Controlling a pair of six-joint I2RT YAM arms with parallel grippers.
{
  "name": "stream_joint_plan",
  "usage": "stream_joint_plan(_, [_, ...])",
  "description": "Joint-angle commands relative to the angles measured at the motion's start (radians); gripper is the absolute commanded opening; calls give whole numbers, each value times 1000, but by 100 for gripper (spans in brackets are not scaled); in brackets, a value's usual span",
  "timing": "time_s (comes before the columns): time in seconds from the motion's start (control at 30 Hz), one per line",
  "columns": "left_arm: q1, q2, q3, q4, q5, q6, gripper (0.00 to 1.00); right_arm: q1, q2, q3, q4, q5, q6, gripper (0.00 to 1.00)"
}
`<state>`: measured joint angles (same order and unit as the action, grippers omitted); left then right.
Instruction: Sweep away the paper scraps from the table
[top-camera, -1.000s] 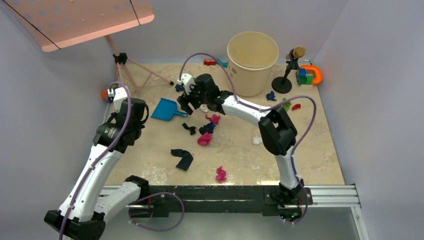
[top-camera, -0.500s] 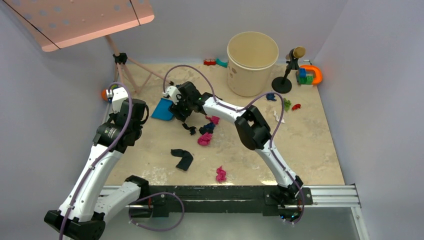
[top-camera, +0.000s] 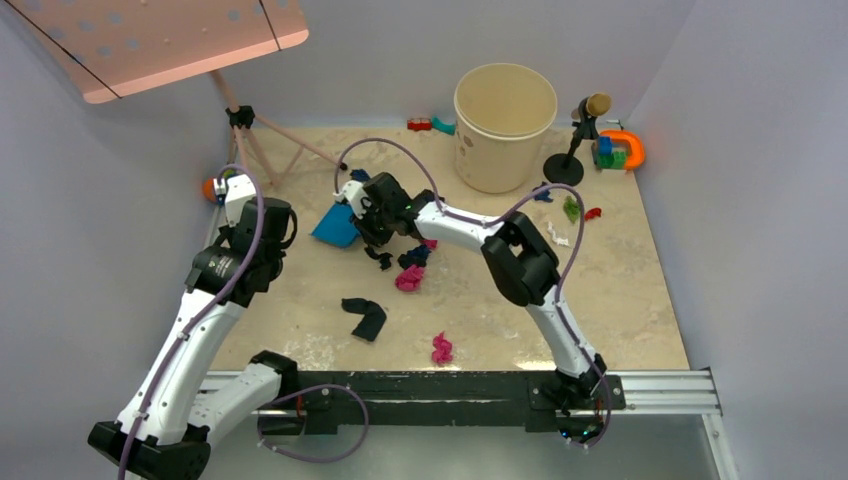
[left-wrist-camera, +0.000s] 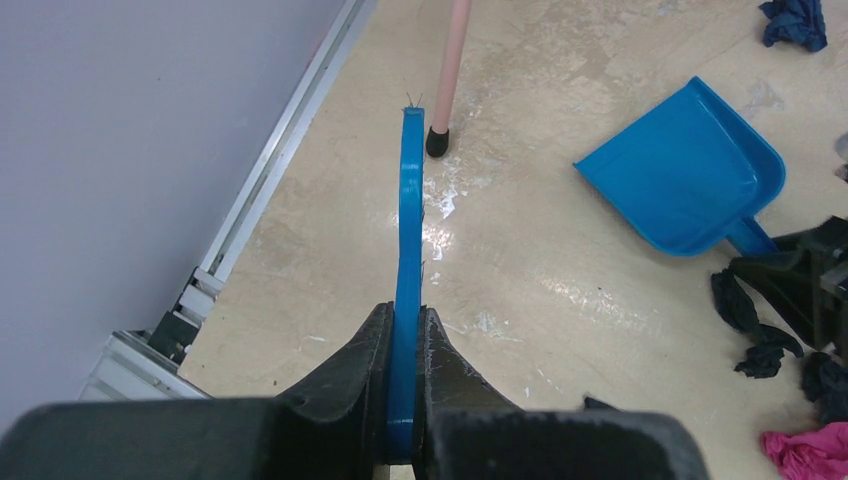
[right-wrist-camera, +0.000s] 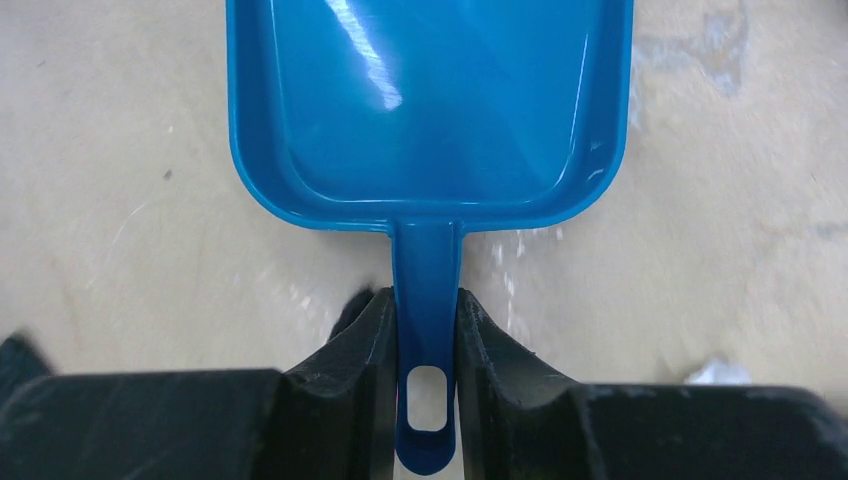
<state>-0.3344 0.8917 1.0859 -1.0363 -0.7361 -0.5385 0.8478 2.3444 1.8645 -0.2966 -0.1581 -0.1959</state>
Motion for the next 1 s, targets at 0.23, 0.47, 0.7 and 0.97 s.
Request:
stream_joint_plan(0.23, [2, 68, 33, 37, 63, 28, 0, -3, -520, -413, 192, 266, 237, 0])
stream_joint_plan(0.47, [2, 160, 91, 73, 166, 41, 0, -3, -763, -652, 192, 421, 431, 0])
stream_joint_plan(0.7, [1, 343, 219, 170, 293, 125, 0, -5, -996, -897, 190, 566, 589, 0])
stream_joint_plan(0.97, [-7, 675, 585, 182, 357, 366, 0, -22, -1275, -1098, 189, 603, 587, 0])
